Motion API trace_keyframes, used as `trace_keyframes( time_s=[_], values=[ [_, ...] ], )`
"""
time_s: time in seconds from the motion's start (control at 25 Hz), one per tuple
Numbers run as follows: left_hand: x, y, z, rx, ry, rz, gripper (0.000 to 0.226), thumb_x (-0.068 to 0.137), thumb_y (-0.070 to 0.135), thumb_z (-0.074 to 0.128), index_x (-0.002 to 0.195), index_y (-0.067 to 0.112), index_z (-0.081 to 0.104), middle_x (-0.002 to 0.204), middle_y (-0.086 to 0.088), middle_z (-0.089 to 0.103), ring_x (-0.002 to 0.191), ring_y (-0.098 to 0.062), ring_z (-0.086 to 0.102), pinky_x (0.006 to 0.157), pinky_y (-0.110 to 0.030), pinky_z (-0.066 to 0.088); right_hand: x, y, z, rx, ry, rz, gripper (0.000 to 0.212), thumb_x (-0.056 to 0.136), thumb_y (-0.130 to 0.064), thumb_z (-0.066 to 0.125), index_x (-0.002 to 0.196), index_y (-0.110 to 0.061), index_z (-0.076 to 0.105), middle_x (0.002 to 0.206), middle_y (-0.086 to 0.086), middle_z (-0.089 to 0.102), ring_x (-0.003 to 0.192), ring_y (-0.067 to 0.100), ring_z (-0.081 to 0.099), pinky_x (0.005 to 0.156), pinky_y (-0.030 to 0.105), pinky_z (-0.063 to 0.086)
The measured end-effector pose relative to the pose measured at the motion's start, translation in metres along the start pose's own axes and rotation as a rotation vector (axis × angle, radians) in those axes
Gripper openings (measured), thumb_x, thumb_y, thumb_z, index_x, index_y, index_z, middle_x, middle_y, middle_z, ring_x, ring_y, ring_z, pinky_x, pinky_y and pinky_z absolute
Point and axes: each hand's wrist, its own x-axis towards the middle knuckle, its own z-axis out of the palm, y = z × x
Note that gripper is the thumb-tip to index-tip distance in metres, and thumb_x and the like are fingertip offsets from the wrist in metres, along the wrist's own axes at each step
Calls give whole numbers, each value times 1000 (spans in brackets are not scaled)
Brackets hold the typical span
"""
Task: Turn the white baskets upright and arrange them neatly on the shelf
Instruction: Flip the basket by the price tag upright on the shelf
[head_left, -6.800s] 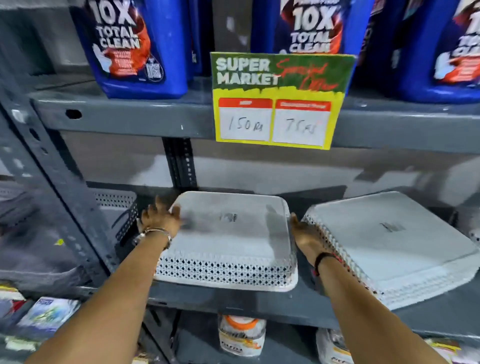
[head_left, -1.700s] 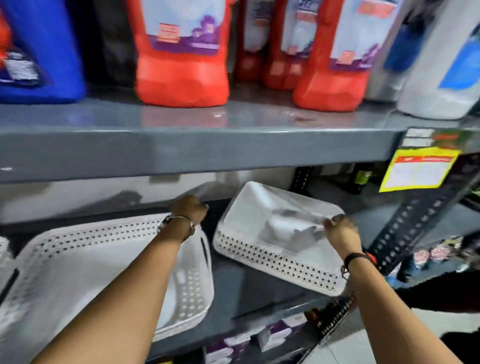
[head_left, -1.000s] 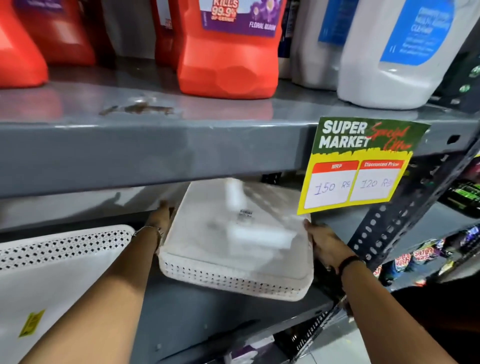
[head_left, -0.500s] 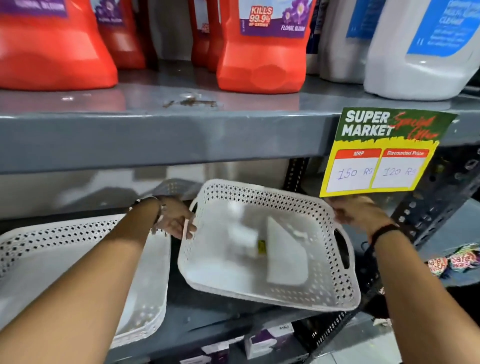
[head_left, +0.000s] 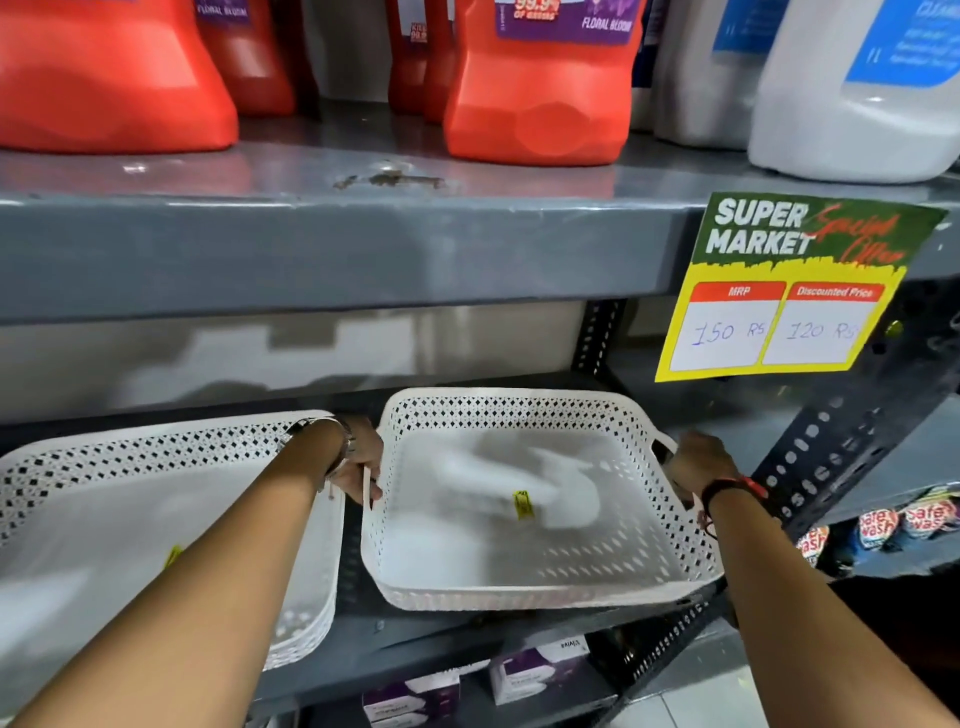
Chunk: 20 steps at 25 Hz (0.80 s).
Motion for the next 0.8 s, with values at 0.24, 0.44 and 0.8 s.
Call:
trace_keyframes(
  time_s=[0.24,0.44,0.8],
  values=[
    [2,4,-1,279,36,69,34,94,-2,45,126,-12,50,127,-23,61,54,-17,51,38,-9,46,17,4,22,328,162,-81,22,90,-11,47,73,0,56,85,24,62,77,28,60,71,35,48],
    [-2,9,2,409,171,8,35,88,2,56,53,4,50,24,-4,56,28,-12,53,46,-21,43,23,7,29,216,156,-158,29,95,-14,38,102,4,60,101,30,60,99,40,57,79,36,43],
    [-6,12,6,498,192,-15,34,93,7,52,60,3,49,16,-1,46,26,-11,57,48,-24,47,18,4,27,188,101,-124,36,97,-21,35,122,0,51,122,30,56,111,41,53,90,40,45]
  ],
)
